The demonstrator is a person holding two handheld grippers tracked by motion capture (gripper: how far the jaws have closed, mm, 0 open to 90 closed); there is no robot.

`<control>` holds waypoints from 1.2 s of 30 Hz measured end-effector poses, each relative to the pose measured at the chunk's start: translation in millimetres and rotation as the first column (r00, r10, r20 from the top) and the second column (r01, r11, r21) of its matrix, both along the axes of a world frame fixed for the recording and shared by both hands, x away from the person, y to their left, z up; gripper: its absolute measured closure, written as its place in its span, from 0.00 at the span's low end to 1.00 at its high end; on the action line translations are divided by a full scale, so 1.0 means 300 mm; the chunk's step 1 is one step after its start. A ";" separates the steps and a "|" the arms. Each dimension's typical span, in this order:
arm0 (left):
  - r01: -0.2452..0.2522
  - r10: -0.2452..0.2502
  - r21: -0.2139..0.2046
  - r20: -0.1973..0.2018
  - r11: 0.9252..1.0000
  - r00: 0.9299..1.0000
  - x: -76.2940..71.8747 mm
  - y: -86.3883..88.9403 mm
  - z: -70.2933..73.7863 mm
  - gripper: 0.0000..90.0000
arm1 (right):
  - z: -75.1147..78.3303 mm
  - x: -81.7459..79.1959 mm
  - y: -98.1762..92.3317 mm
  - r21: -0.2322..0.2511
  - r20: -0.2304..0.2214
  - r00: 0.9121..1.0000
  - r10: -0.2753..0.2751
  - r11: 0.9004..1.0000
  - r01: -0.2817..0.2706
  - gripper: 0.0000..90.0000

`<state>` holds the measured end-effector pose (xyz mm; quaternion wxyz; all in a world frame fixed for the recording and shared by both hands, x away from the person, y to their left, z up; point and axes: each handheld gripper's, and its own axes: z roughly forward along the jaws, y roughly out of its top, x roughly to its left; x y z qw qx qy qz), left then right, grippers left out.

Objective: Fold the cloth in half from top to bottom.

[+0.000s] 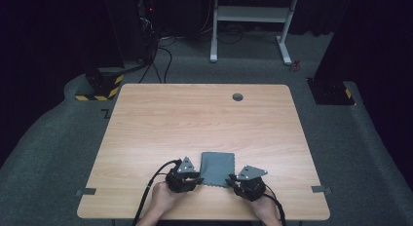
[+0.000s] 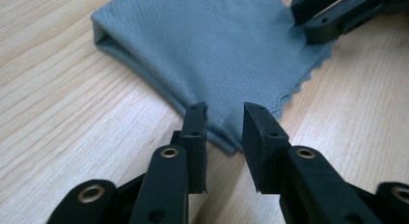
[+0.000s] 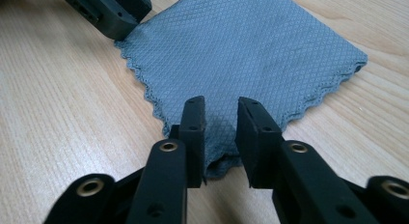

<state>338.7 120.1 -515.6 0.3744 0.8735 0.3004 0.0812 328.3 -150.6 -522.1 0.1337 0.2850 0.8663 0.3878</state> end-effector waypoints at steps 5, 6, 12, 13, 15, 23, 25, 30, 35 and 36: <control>-0.036 0.037 -0.056 0.020 0.998 0.999 0.000 0.030 0.028 0.76 | 0.012 0.004 -0.018 0.045 -0.012 1.000 -0.015 0.999 0.015 0.79; -0.036 0.037 -0.056 0.020 0.998 0.999 0.000 0.030 0.028 0.76 | 0.022 0.015 -0.025 0.070 -0.016 1.000 -0.025 0.997 0.026 0.79; -0.120 0.123 -0.056 0.058 0.991 0.991 0.092 -0.025 0.076 0.72 | 0.054 0.105 -0.027 0.099 0.000 0.993 -0.118 0.988 0.118 0.81; -0.120 0.123 -0.056 0.058 0.991 0.991 0.092 -0.025 0.076 0.71 | 0.054 0.105 -0.027 0.099 0.000 0.993 -0.118 0.988 0.118 0.81; -0.143 0.144 -0.017 0.073 0.990 0.987 0.125 -0.059 0.070 0.70 | 0.055 0.154 -0.011 0.086 -0.001 0.989 -0.146 0.986 0.145 0.81; -0.227 0.220 0.087 0.085 0.970 0.972 0.239 -0.076 0.019 0.70 | -0.001 0.243 0.001 0.035 -0.052 0.982 -0.180 0.983 0.182 0.83; -0.234 0.227 0.088 0.083 0.968 0.970 0.248 -0.074 0.015 0.70 | -0.002 0.247 -0.002 0.038 -0.052 0.982 -0.184 0.982 0.186 0.83; -0.251 0.244 0.072 0.097 0.965 0.965 0.264 -0.068 0.024 0.69 | 0.006 0.264 -0.008 0.022 -0.049 0.976 -0.213 0.977 0.214 0.81; -0.224 0.222 0.009 0.083 0.975 0.971 0.265 -0.065 0.043 0.66 | 0.017 0.270 -0.015 0.041 -0.049 0.974 -0.220 0.974 0.222 0.75; -0.226 0.225 0.017 0.062 0.974 0.972 0.281 -0.076 0.036 0.63 | 0.017 0.280 -0.015 0.045 -0.054 0.973 -0.226 0.973 0.228 0.73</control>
